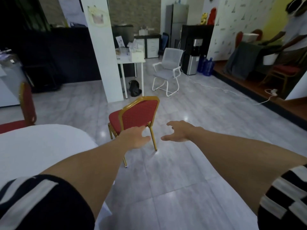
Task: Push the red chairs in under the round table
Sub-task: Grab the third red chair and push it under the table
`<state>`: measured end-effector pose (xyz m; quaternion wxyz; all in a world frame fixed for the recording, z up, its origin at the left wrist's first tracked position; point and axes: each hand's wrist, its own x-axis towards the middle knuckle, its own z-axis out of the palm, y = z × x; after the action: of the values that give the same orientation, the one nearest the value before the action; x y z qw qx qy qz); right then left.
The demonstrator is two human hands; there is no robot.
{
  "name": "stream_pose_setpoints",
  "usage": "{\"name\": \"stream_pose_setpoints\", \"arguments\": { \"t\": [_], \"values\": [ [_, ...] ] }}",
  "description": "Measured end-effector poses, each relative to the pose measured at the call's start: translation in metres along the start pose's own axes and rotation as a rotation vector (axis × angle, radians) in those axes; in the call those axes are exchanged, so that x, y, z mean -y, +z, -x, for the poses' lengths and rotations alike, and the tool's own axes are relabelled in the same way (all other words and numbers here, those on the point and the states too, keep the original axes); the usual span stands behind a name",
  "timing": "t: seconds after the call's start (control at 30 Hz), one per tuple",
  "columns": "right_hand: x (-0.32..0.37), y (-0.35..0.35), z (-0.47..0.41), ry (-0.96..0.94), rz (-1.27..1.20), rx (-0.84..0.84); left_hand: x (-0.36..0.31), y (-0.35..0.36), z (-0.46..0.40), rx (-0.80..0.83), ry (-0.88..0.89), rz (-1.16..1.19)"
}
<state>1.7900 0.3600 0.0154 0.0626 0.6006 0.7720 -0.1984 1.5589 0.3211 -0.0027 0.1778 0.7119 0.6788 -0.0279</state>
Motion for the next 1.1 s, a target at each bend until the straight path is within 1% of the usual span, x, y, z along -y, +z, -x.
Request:
{"name": "stream_pose_setpoints", "arguments": {
  "t": [0.1, 0.2, 0.37, 0.53, 0.6, 0.67, 0.77, 0.87, 1.1],
  "values": [
    [-0.023, -0.024, -0.041, -0.018, 0.018, 0.045, -0.009, -0.016, -0.037, 0.02, -0.032, 0.015],
    [-0.041, -0.057, -0.088, -0.039, 0.015, 0.03, -0.017, -0.036, -0.082, -0.028, -0.067, 0.069],
    [-0.054, -0.077, -0.157, -0.09, 0.015, 0.061, -0.016, -0.049, -0.144, -0.048, -0.117, 0.035],
    [-0.056, -0.102, -0.23, -0.146, 0.014, 0.048, 0.005, -0.062, -0.221, -0.089, -0.135, 0.017],
    [-0.053, -0.11, -0.259, -0.163, 0.008, 0.036, 0.015, -0.066, -0.253, -0.136, -0.129, 0.044],
    [-0.049, -0.117, -0.289, -0.175, -0.01, 0.034, 0.023, -0.073, -0.281, -0.148, -0.117, 0.077],
    [-0.038, -0.129, -0.345, -0.197, -0.008, 0.066, 0.042, -0.081, -0.329, -0.09, -0.133, 0.073],
    [-0.024, -0.135, -0.392, -0.198, -0.008, 0.063, 0.061, -0.088, -0.365, -0.026, -0.198, 0.024],
    [0.004, -0.124, -0.478, -0.294, 0.046, 0.165, 0.102, -0.074, -0.421, 0.065, -0.266, 0.053]
  ]
}}
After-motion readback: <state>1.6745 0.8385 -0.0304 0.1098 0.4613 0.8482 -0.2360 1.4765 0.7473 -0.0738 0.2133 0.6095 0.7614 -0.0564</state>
